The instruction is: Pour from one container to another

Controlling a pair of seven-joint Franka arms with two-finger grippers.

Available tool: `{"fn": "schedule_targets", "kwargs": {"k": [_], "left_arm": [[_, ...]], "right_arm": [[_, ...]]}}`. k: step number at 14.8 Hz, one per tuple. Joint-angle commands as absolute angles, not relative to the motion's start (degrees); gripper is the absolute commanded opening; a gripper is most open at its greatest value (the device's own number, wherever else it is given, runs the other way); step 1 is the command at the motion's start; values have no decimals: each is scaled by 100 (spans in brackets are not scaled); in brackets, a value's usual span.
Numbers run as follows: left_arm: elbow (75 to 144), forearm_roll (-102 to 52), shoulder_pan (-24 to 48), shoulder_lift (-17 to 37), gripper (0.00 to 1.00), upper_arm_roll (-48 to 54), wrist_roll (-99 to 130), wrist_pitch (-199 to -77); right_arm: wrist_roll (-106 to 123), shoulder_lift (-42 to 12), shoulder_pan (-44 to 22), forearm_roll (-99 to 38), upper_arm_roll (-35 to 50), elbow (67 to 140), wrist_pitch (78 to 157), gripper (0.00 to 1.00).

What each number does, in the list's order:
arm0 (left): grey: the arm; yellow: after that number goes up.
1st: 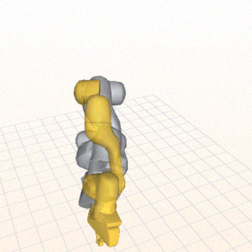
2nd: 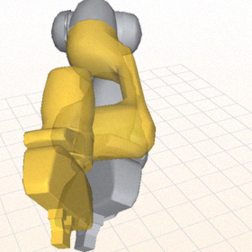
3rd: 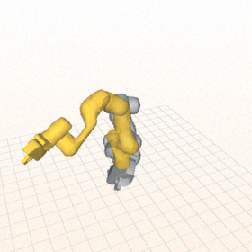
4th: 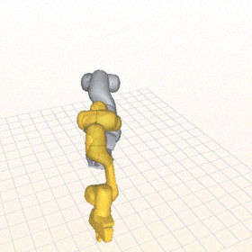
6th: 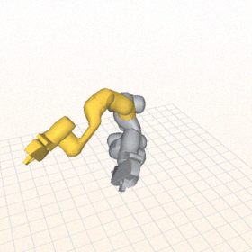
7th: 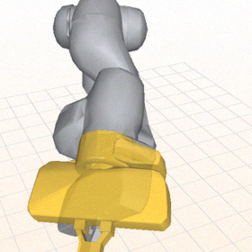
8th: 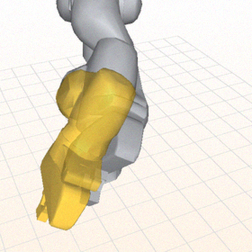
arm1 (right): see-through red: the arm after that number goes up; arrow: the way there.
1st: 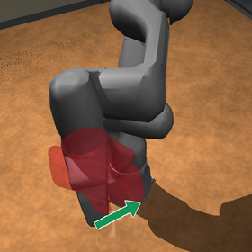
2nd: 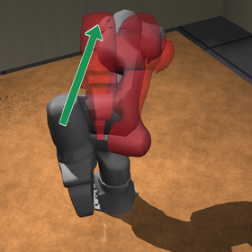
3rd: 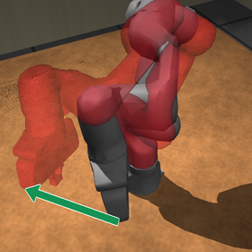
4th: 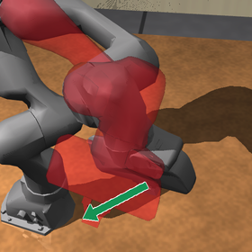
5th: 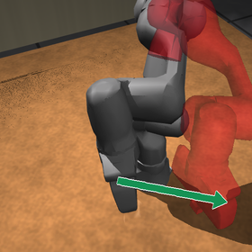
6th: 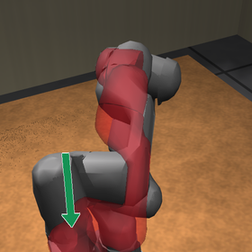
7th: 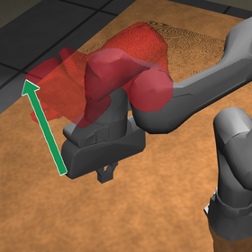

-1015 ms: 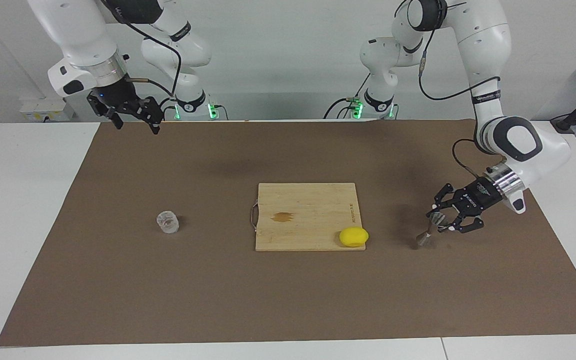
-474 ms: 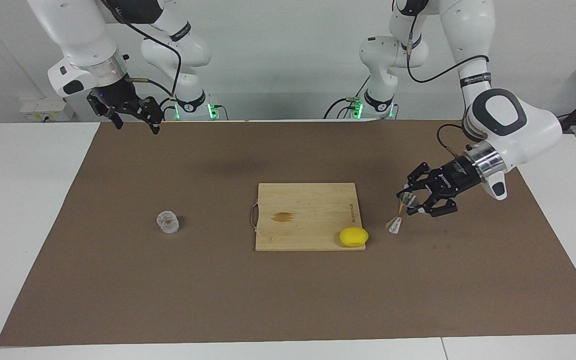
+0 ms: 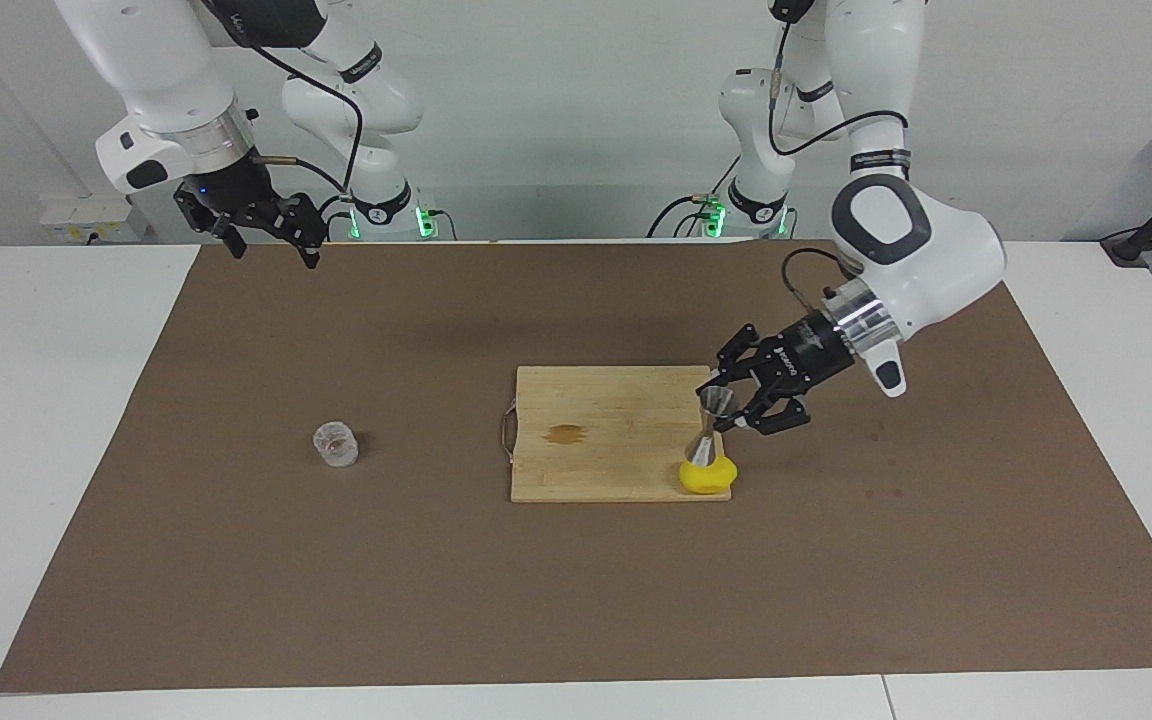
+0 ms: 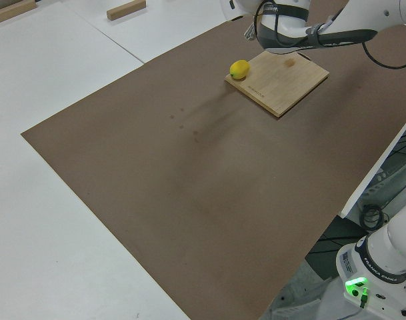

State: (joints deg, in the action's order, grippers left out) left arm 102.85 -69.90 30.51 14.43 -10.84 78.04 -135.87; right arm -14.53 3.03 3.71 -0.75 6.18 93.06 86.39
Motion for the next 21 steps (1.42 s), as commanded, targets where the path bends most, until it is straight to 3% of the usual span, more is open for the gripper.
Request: {"fn": "schedule_targets", "kwargs": {"k": [1,3,8,21], "left_arm": [[10467,-7495,3777,1503,0,-1187,8163,-14683],[10450,-7725,4173,1731,0,-1187,8768,-15343],[10468,-7691,4420,2012,0,-1037,9044,-14960],[10476,-7673,4421,2224,0,-1002,9018,-14713]], "right_arm": [[-1485,404,466,-158,668,9404,8657,100],[-1485,404,457,-158,668,9404,8657,100],[-1485,404,466,-158,668,9404,8657,100],[-1485,404,457,-158,668,9404,8657,100]]}}
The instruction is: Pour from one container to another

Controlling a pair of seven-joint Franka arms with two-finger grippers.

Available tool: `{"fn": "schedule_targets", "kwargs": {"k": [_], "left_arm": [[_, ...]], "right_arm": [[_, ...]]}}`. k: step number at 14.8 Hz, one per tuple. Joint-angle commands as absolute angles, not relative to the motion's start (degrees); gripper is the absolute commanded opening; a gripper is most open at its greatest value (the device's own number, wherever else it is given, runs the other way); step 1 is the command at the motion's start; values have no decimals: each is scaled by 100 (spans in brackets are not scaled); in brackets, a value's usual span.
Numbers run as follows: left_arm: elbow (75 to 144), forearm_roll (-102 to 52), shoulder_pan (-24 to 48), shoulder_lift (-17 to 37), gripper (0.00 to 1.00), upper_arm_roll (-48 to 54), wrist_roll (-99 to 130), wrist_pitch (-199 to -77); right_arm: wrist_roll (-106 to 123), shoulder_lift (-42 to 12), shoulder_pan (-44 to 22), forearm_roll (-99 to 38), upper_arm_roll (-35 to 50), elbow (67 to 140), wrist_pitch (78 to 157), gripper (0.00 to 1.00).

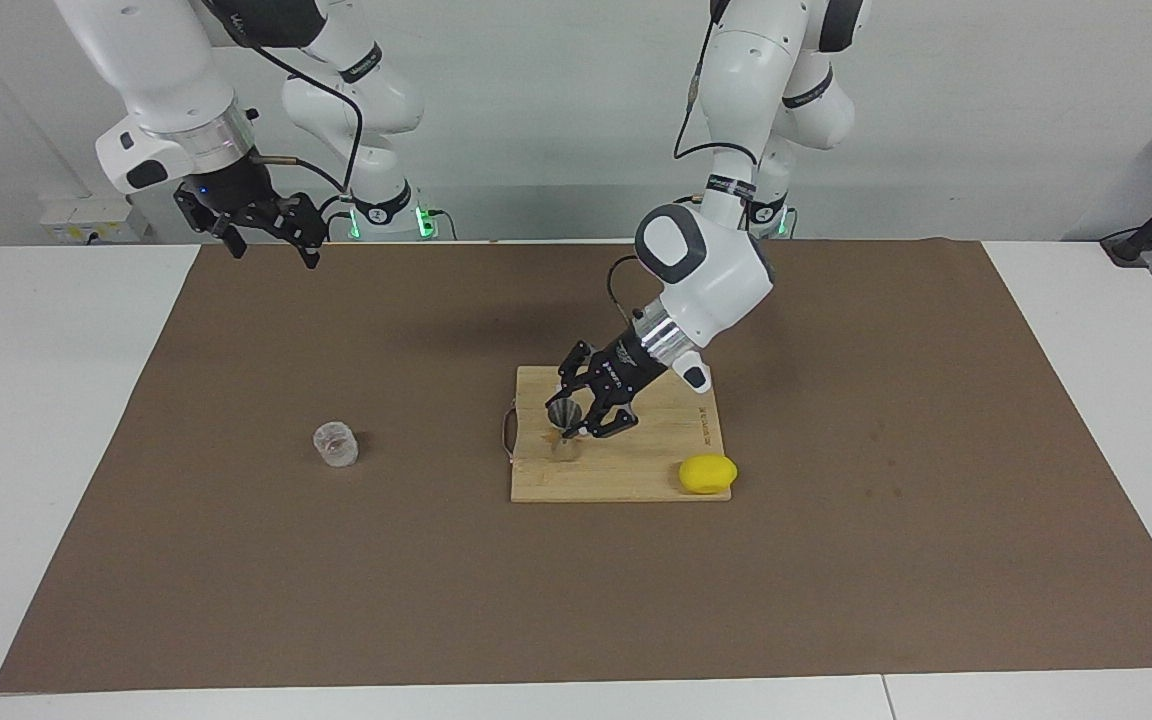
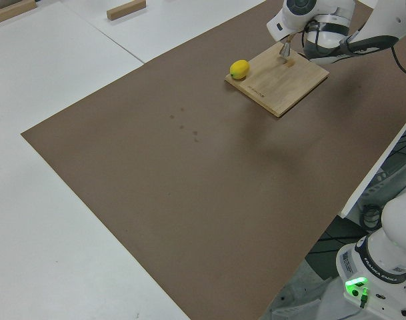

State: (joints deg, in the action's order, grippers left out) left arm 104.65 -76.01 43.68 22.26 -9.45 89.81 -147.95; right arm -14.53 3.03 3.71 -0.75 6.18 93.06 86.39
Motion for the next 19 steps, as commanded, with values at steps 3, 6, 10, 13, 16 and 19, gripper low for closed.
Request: {"fn": "schedule_targets", "kwargs": {"k": [3,6,10,13,16,19], "left_arm": [[10477,-7673,4368,2224,74,-1002,9035,-14687],[10459,-7655,4228,2197,100,-1011,9035,-14258],[10415,-6778,3833,1838,100,-1028,9026,-12976],[10398,-5884,3552,1381,100,-1055,9018,-12245],[10283,-4487,3314,1065,100,-1089,8974,-12146],[10135,-2967,2884,914,100,-1090,8965,-12217]], "right_arm": [[-1494,413,475,-158,668,9404,8648,100],[-1485,413,448,-158,668,9404,8640,100],[-1477,413,466,-158,668,9404,8640,100],[-1433,422,562,-158,659,9422,8605,100],[-1432,413,563,-158,659,9431,8762,99],[-1747,361,571,-158,659,9439,8912,99]]}}
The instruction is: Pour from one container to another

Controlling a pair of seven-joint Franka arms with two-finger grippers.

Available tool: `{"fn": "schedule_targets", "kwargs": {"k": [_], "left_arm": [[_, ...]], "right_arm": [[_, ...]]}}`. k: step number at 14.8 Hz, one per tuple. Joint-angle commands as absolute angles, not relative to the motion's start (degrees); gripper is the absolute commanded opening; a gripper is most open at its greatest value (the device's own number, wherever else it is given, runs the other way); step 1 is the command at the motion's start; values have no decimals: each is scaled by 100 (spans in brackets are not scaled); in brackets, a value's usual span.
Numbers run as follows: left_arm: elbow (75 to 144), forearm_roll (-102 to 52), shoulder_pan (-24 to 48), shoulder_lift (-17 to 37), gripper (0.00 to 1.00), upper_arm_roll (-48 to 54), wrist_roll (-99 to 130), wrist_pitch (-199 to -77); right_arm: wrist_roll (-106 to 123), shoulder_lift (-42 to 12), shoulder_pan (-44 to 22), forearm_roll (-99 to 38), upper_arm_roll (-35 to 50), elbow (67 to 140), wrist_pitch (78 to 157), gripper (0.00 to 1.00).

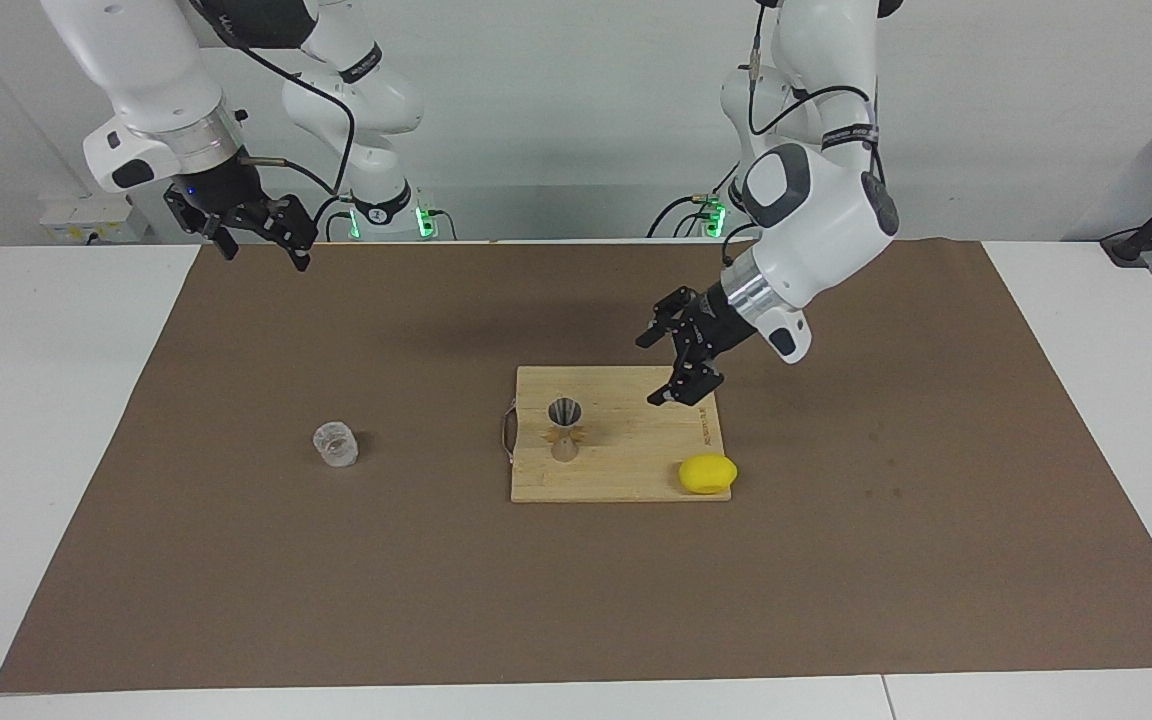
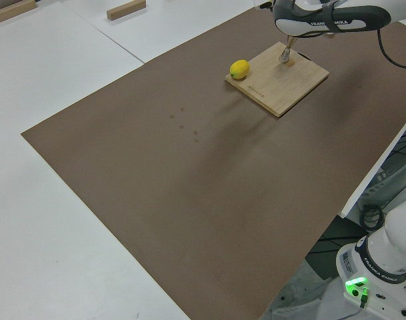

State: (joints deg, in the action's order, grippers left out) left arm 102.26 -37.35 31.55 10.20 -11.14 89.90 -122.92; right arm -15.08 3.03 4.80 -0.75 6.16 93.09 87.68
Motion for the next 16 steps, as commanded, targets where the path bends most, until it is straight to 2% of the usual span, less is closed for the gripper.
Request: {"fn": "schedule_targets", "kwargs": {"k": [1,3,4,5,8,11,13,16], "left_arm": [[10047,-2475,2778,879,100,-1090,8974,-12217],[9932,-1543,2620,800,100,-1090,8956,-12243],[9871,-1016,2558,756,100,-1099,8973,-12252],[9879,-619,2479,651,100,-1090,8965,-12235],[9879,-439,1988,431,100,-1099,8283,-12243],[9888,-439,1531,255,100,-1099,7044,-12077],[9897,-439,1372,193,100,-1099,6305,-12050],[9879,-422,1336,132,100,-1116,4840,-11787]], "right_arm": [[-1984,317,580,-158,659,9422,8921,99],[-2511,194,606,-176,659,9404,9122,99],[-2792,124,650,-202,659,9404,9245,85],[-3091,-25,676,-280,659,9343,9333,78],[-3549,-368,1027,-772,659,9316,9684,90],[-4453,-711,1099,-896,668,9308,9975,95],[-5138,-1001,1256,-1526,659,9316,10229,100],[-5730,-1405,1397,-1942,659,9308,10590,100]]}}
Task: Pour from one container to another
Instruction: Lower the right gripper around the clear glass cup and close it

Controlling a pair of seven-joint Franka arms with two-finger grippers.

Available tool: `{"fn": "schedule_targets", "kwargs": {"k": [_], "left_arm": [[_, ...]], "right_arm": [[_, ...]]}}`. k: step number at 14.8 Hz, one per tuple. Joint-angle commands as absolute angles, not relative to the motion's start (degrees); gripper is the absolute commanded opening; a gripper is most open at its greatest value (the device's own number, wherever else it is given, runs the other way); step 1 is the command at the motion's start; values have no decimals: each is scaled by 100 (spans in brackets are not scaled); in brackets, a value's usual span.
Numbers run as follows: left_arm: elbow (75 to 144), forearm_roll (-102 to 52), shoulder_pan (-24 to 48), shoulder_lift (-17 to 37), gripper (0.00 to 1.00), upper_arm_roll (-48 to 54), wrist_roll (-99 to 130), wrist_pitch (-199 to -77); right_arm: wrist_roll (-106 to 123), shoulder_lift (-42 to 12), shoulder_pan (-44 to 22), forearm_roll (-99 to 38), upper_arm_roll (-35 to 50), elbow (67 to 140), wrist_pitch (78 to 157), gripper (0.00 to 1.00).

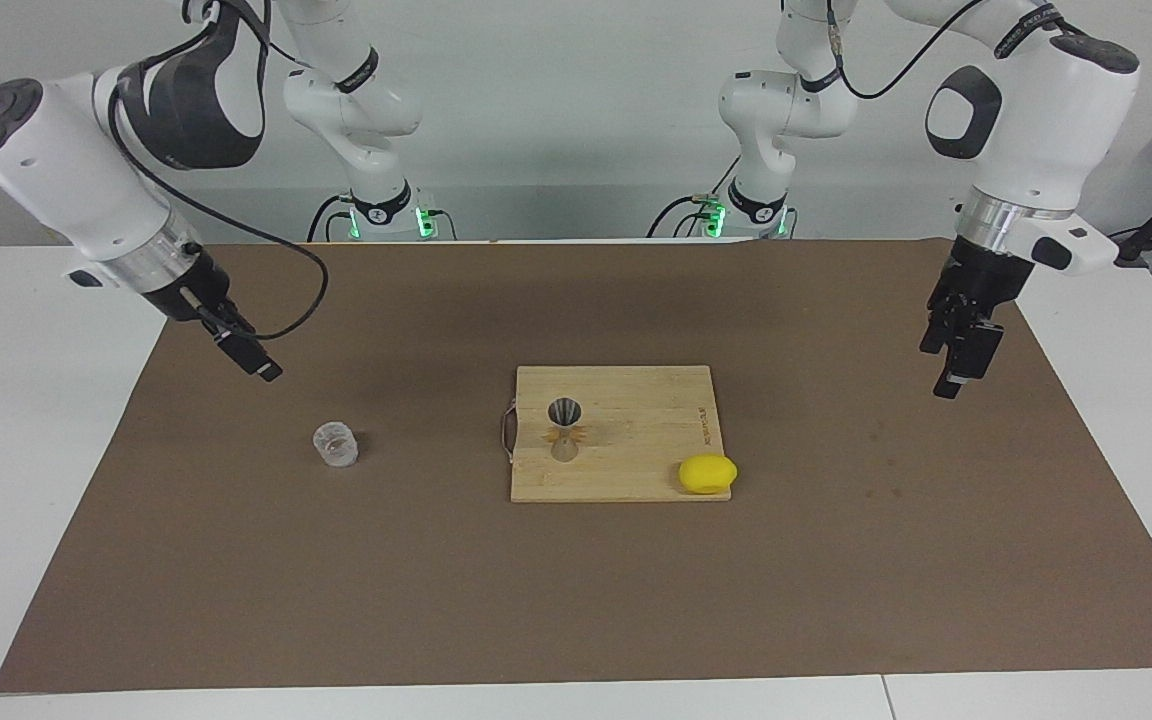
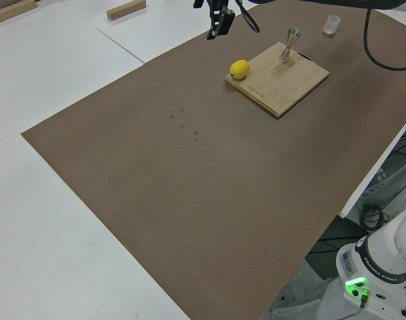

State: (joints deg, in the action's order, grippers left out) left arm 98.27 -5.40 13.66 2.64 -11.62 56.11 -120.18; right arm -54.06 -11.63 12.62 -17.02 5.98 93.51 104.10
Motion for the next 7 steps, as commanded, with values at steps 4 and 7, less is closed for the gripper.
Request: {"fn": "schedule_targets", "kwargs": {"k": [4,7], "left_arm": [[9861,-413,1318,62,100,-1064,2492,-11103],[9861,-413,715,-114,100,-425,1322,-10348]], "right_arm": [[-6345,-1994,1643,-2556,659,9369,10810,100],[-6372,-2389,1888,-2985,659,9448,10916,100]]}}
